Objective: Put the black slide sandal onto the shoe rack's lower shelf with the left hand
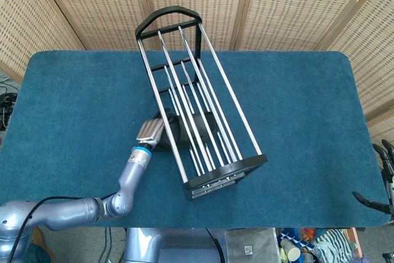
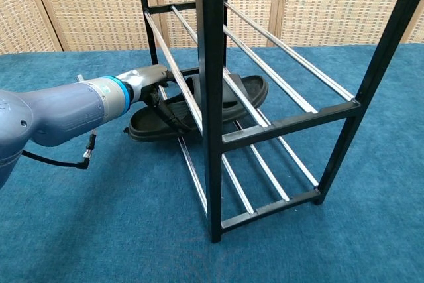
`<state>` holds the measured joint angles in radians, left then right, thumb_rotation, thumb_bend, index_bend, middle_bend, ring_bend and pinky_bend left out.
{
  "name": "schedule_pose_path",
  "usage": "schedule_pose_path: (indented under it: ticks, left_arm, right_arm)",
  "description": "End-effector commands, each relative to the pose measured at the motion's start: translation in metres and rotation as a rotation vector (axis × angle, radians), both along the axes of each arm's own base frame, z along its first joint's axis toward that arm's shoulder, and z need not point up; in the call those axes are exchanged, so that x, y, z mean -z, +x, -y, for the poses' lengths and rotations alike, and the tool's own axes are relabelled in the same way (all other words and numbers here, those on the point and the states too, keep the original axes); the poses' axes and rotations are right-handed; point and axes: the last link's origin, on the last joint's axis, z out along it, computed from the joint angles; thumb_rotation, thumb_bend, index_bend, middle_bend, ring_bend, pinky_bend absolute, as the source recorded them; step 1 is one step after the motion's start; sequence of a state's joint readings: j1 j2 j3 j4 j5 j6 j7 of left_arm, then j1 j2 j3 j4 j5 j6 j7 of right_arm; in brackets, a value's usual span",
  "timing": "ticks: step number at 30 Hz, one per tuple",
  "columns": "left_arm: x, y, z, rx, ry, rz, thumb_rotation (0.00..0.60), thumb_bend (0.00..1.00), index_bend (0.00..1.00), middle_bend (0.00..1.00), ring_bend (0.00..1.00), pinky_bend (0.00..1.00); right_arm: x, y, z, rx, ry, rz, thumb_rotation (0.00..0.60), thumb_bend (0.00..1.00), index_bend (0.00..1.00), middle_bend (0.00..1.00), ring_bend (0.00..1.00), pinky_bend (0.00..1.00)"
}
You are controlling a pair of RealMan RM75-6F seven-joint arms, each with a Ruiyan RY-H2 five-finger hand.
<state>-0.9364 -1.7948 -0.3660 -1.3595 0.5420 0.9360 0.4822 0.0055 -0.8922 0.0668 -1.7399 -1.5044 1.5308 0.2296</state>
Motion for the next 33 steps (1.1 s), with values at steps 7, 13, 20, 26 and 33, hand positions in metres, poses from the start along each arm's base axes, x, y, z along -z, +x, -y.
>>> schedule_pose_path:
  ticks: [7,13,20,26,33]
  left_arm:
    - [-0.003,-0.001,0.005,-0.002,-0.005,0.033,0.6,0.16,0.0,0.0,0.0,0.0]
    - [-0.007,-0.002,0.008,0.004,-0.018,0.041,0.6,0.16,0.0,0.0,0.0,0.0]
    - [-0.019,-0.012,0.013,0.014,-0.001,0.044,0.6,0.16,0.0,0.0,0.0,0.0]
    - [-0.037,-0.032,0.023,0.026,0.019,0.034,0.6,0.16,0.0,0.0,0.0,0.0]
    - [-0.082,-0.084,0.057,0.028,0.019,-0.015,0.6,0.16,0.0,0.0,0.0,0.0]
  right_arm:
    - [0.0,0.001,-0.001,-0.005,0.001,-0.002,0.6,0.0,0.0,0.0,0.0,0.0]
    - [0.0,0.001,-0.001,-0.005,0.0,-0.001,0.6,0.0,0.0,0.0,0.0,0.0]
    - [0.0,0.002,-0.002,-0.008,0.0,-0.001,0.6,0.0,0.0,0.0,0.0,0.0]
    - [0.0,0.003,-0.003,-0.012,0.001,-0.002,0.6,0.0,0.0,0.0,0.0,0.0]
    - [0.002,0.005,-0.004,-0.019,0.003,-0.007,0.6,0.0,0.0,0.0,0.0,0.0]
